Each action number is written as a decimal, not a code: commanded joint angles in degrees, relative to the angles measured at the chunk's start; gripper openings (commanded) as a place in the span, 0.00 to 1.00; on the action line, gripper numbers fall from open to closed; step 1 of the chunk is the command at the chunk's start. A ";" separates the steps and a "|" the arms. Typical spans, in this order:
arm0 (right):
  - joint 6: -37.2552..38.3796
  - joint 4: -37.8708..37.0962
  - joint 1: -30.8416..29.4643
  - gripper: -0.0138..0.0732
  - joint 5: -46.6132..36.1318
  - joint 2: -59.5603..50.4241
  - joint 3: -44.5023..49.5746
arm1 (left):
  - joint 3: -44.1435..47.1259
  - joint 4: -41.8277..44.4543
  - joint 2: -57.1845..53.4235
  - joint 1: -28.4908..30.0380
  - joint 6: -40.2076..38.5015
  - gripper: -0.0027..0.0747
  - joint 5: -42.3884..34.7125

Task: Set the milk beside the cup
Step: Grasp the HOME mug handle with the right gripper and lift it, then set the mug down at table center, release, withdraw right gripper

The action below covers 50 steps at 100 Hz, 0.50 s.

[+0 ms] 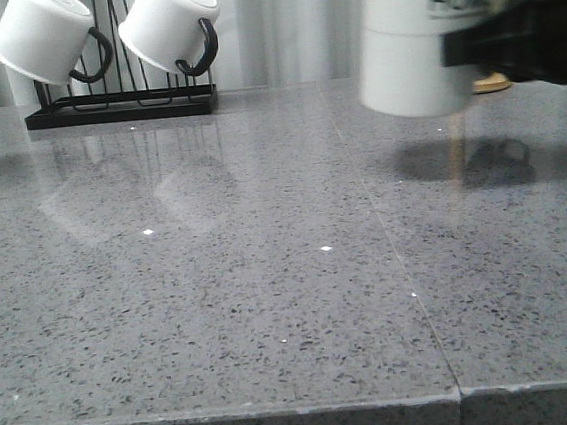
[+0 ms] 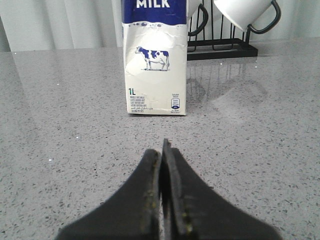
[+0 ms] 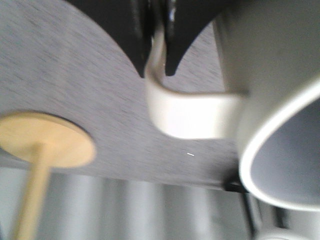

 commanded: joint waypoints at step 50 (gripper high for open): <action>0.24 -0.94 10.01 0.09 -4.18 14.19 -14.68 | 3.54 -0.02 -1.76 0.09 -0.11 0.01 -3.95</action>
